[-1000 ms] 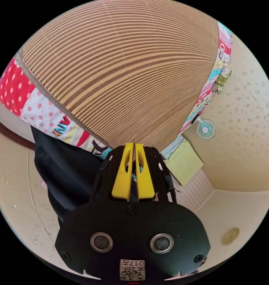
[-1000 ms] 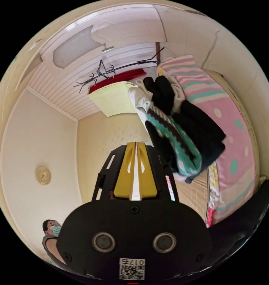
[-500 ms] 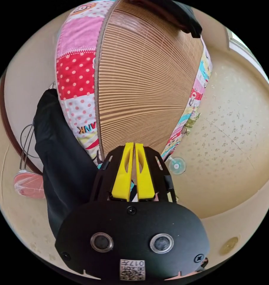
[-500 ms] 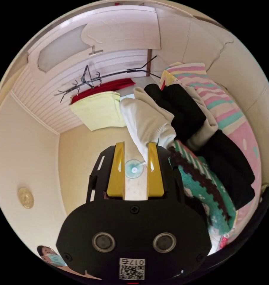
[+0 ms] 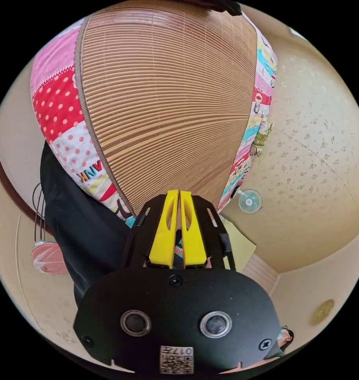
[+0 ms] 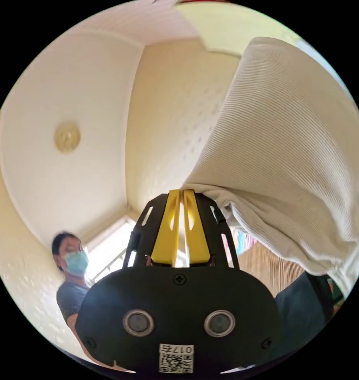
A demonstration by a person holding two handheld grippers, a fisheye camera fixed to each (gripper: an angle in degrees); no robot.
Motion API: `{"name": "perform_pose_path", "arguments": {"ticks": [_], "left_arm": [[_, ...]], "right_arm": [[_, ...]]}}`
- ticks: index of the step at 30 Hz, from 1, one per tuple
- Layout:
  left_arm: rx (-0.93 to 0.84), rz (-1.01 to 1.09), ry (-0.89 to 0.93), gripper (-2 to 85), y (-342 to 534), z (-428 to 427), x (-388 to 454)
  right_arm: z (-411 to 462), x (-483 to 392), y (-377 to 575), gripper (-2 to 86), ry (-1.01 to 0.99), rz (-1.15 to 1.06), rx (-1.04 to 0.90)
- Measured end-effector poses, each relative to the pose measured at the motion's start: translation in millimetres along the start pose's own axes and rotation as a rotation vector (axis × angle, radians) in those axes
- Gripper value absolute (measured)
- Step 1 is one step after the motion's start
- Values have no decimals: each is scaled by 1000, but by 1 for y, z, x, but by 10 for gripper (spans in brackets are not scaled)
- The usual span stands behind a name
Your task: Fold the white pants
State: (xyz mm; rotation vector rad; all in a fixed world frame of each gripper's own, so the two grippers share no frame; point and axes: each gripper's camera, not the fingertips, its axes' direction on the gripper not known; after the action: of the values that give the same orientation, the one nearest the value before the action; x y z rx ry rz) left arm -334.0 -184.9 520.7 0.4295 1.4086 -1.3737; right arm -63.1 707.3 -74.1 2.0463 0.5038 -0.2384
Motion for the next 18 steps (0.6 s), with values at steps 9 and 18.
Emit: {"name": "perform_pose_path", "arguments": {"ticks": [9, 18], "left_arm": [[16, 22, -5, -10, 3, 28, -13], [97, -37, 89, -10, 8, 44, -42]], "right_arm": [[328, -82, 218, 18, -111, -290, -1010], [432, 116, 512, 15, 315, 383, -1731]]}}
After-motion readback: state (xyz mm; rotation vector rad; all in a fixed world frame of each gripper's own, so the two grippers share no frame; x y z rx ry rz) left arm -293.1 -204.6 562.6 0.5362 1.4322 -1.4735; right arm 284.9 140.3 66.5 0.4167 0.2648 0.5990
